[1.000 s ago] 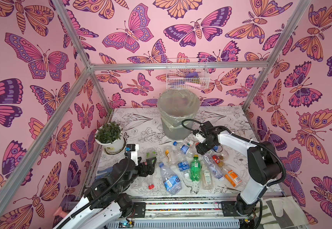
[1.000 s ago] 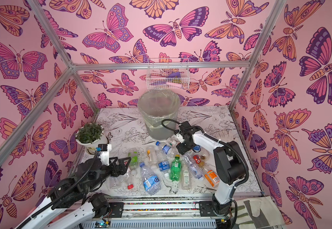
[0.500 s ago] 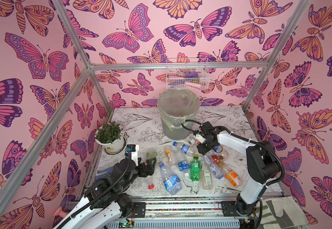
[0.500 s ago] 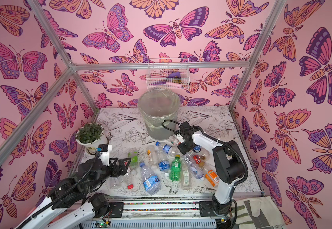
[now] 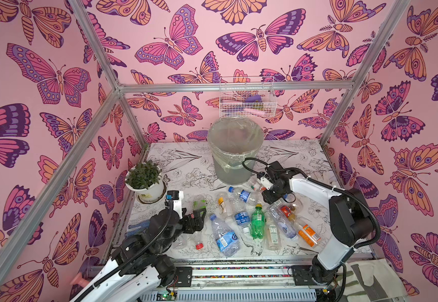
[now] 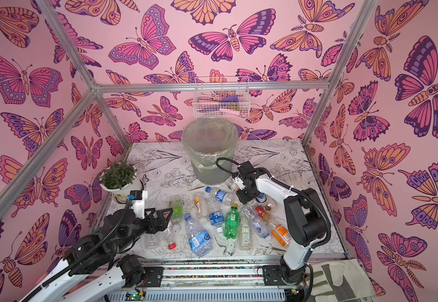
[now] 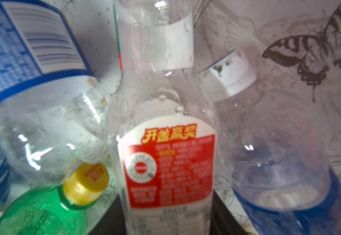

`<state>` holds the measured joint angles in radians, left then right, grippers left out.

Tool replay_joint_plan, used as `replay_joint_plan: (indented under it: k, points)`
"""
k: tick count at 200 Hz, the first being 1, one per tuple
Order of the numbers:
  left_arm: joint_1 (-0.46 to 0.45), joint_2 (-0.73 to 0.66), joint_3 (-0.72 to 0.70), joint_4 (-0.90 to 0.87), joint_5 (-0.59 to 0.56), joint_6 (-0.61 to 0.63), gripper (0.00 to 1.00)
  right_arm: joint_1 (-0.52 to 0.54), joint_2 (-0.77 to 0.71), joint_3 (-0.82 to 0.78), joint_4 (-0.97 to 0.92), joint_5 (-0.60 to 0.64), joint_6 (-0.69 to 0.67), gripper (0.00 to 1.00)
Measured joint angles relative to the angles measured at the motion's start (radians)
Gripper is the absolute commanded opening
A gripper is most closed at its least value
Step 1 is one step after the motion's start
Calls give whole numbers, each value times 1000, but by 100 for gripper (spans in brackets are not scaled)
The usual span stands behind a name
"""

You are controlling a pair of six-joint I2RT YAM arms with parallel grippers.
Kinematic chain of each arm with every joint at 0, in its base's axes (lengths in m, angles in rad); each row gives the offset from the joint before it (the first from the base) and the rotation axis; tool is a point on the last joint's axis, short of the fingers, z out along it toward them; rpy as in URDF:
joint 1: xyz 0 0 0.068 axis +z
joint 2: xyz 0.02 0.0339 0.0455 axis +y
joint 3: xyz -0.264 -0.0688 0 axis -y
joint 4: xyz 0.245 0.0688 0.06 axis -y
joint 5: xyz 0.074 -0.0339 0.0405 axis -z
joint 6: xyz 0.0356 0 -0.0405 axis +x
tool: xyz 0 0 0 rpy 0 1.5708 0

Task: Throw the plastic bottles in the bin
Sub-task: Pick up the plastic bottle from the center of the table.

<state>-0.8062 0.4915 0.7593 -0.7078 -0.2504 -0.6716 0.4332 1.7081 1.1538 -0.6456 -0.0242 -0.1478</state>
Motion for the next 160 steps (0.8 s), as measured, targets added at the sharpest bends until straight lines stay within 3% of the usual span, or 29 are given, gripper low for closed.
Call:
replay_joint_plan:
  k: [160]
  points:
    - [0,26,9,0,0,-3,95,0,-346,-16,-12,76,74,39]
